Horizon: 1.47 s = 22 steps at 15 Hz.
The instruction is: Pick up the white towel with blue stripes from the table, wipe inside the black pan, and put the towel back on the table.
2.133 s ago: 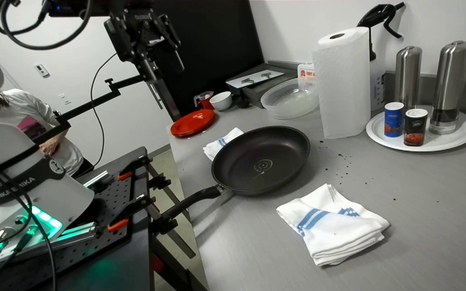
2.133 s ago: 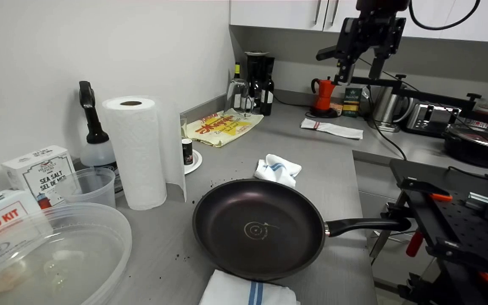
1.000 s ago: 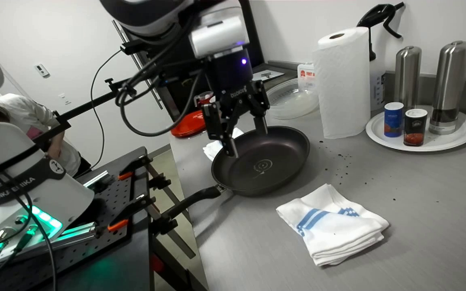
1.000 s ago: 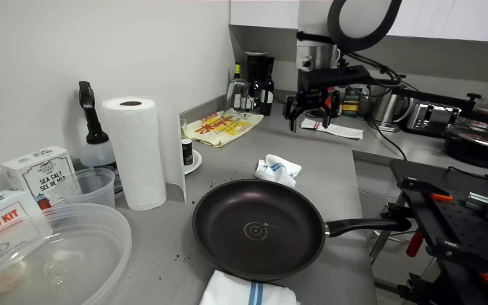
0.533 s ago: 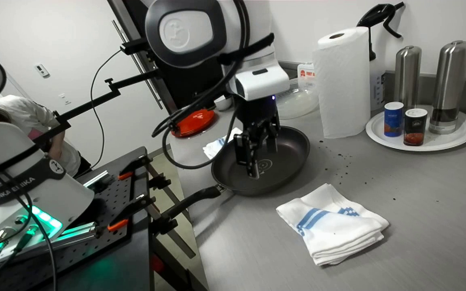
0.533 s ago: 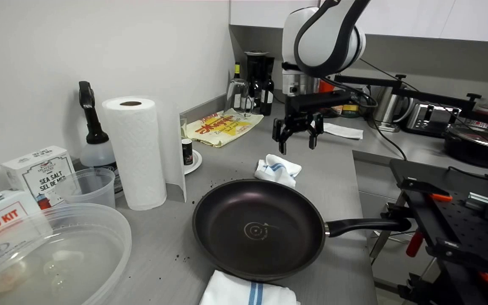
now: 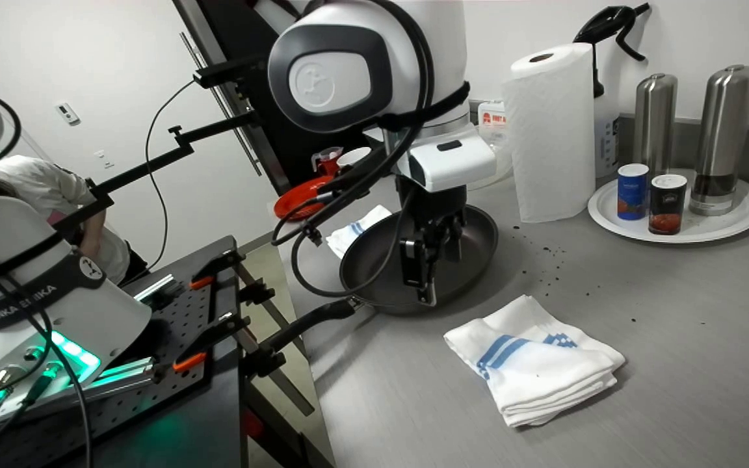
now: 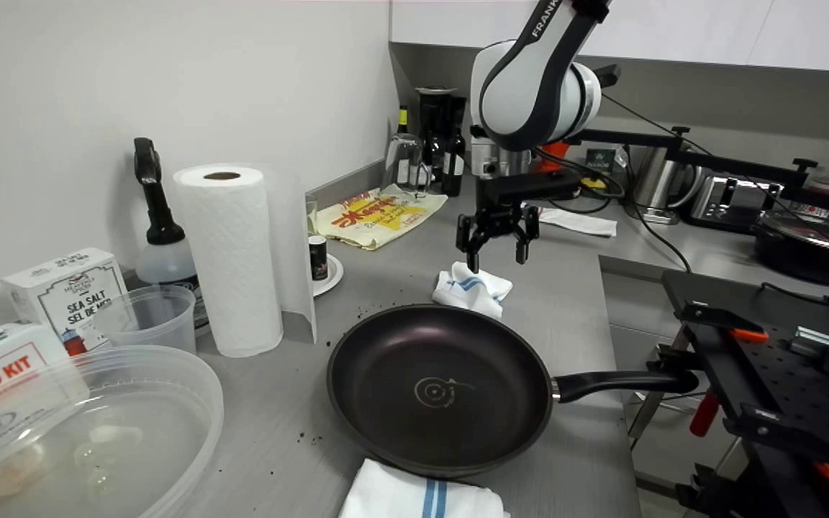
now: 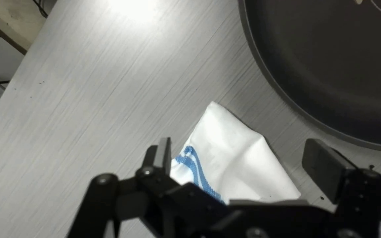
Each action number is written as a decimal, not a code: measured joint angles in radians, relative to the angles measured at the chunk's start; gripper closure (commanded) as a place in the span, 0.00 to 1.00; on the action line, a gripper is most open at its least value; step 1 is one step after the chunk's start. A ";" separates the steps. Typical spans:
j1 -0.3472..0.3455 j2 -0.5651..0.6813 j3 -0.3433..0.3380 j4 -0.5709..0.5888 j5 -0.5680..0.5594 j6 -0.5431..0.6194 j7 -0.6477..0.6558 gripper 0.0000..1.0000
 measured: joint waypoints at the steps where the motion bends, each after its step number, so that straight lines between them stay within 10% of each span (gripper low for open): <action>1: 0.004 0.006 -0.004 0.006 0.005 -0.003 0.000 0.00; 22: 0.043 -0.006 -0.058 -0.016 0.038 0.041 -0.069 0.00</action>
